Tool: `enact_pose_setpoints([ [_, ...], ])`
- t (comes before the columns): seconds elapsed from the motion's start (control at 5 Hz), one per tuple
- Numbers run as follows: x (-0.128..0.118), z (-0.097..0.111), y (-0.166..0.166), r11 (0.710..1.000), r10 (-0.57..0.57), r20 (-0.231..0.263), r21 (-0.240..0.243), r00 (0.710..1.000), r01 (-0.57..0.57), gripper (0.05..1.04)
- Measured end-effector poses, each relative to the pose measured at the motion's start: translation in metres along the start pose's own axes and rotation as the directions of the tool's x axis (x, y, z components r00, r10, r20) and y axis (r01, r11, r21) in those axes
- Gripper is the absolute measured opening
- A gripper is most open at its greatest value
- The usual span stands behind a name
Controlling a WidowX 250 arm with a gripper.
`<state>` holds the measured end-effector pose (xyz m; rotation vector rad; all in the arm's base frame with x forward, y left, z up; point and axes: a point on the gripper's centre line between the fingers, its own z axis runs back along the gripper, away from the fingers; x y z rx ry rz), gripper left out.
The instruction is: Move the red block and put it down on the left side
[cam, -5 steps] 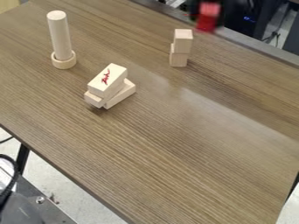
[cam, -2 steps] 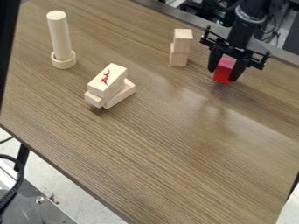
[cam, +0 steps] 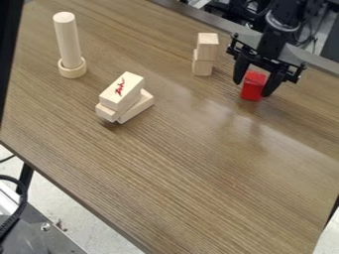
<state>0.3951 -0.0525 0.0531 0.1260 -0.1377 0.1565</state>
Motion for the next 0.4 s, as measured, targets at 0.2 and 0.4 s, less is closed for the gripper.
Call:
enact_pose_setpoints([
  [0.2,0.0,-0.001,0.007,1.0,0.012,-0.008,0.016,1.0,-0.012,0.996],
  [0.4,0.004,0.034,0.024,0.995,0.093,0.037,0.025,0.995,-0.094,1.001],
])
